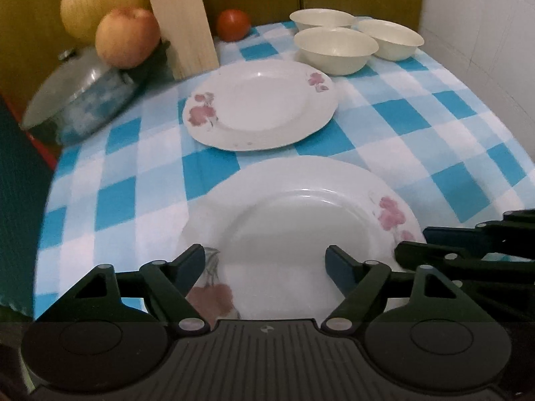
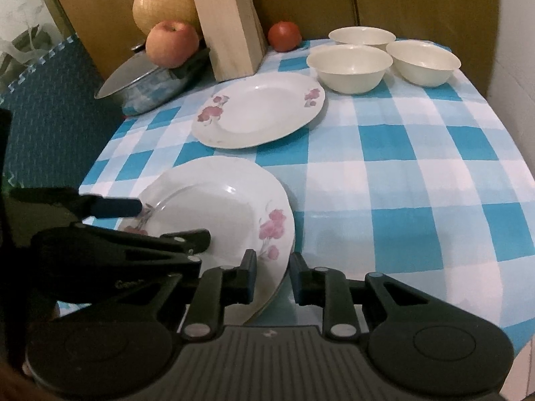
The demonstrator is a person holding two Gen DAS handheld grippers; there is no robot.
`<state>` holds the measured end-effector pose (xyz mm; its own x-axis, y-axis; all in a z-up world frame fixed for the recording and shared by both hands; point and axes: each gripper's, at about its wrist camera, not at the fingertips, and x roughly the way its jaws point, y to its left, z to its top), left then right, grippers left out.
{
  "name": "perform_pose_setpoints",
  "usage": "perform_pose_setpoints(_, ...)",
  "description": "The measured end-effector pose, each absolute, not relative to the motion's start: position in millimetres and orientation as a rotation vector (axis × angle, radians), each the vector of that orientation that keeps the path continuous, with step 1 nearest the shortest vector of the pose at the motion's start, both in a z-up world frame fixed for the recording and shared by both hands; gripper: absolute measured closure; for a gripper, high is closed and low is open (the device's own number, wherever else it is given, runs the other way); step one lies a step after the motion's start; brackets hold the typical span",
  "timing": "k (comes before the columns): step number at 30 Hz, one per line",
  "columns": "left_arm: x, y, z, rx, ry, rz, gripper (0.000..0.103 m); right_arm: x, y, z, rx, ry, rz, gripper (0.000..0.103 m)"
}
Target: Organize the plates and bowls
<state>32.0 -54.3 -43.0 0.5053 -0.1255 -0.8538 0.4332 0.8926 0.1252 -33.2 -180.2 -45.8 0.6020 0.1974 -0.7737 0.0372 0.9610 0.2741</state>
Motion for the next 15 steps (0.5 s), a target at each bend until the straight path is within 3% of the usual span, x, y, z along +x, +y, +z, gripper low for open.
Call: perform_pose_setpoints(15,71.3,-19.3,-25.9,0.174,0.990,-0.229,0.016,-10.7,-200.9,-35.6,0.305,0.888,0.054,0.080)
